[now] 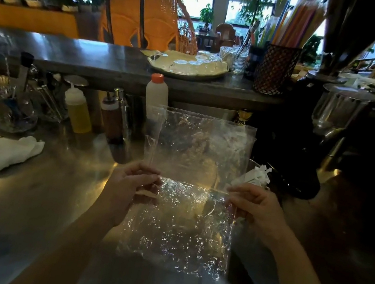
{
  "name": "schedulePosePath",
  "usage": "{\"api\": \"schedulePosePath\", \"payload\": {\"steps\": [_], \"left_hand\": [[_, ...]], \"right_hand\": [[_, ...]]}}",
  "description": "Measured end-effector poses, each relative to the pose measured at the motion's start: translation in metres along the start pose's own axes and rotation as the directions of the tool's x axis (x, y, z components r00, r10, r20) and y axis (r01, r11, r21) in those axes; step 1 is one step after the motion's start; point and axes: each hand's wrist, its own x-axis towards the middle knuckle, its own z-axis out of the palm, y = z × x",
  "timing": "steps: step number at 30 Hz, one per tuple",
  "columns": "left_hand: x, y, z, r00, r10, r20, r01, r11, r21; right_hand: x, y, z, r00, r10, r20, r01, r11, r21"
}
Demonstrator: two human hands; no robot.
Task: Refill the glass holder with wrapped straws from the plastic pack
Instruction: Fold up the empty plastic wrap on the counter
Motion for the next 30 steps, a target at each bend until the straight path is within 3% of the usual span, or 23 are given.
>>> {"api": "schedulePosePath", "payload": {"steps": [8,11,16,20,22,24,27,30], "left_hand": [[0.0,0.003,-0.006,0.988,0.127,0.092,-0.141,0.976,0.167],[0.004,-0.001,-0.012,0.992,0.106,0.066,-0.116,0.975,0.187],[0.011,-0.011,-0.018,0.99,0.078,0.119,-0.108,0.956,0.275],[0.01,-0.016,-0.019,0.958,0.045,0.282,-0.18,0.861,0.476],[0.009,-0.016,-0.015,0.968,0.105,0.227,-0.218,0.798,0.562],[0.006,-0.013,-0.007,0.968,0.172,0.183,-0.244,0.809,0.534],[0.001,-0.012,0.011,0.94,0.031,0.34,-0.184,0.885,0.428],[-0.003,-0.021,0.035,0.904,-0.013,0.428,-0.246,0.803,0.543]], "right_hand": [[0.001,0.002,-0.008,0.996,-0.037,-0.077,0.031,0.997,-0.07],[0.0,0.006,-0.014,0.996,-0.016,-0.092,0.015,1.0,-0.005],[-0.001,0.007,-0.018,0.999,0.045,0.008,-0.045,0.997,0.06],[-0.001,-0.001,-0.014,1.0,0.018,0.023,-0.013,0.982,-0.189],[0.0,-0.008,-0.009,0.999,-0.019,0.035,0.027,0.964,-0.266],[0.0,-0.02,-0.001,0.995,-0.072,0.068,0.09,0.947,-0.309],[0.001,-0.042,0.016,0.981,-0.116,0.156,0.168,0.91,-0.38],[0.003,-0.061,0.034,0.962,-0.133,0.239,0.232,0.861,-0.453]]}}
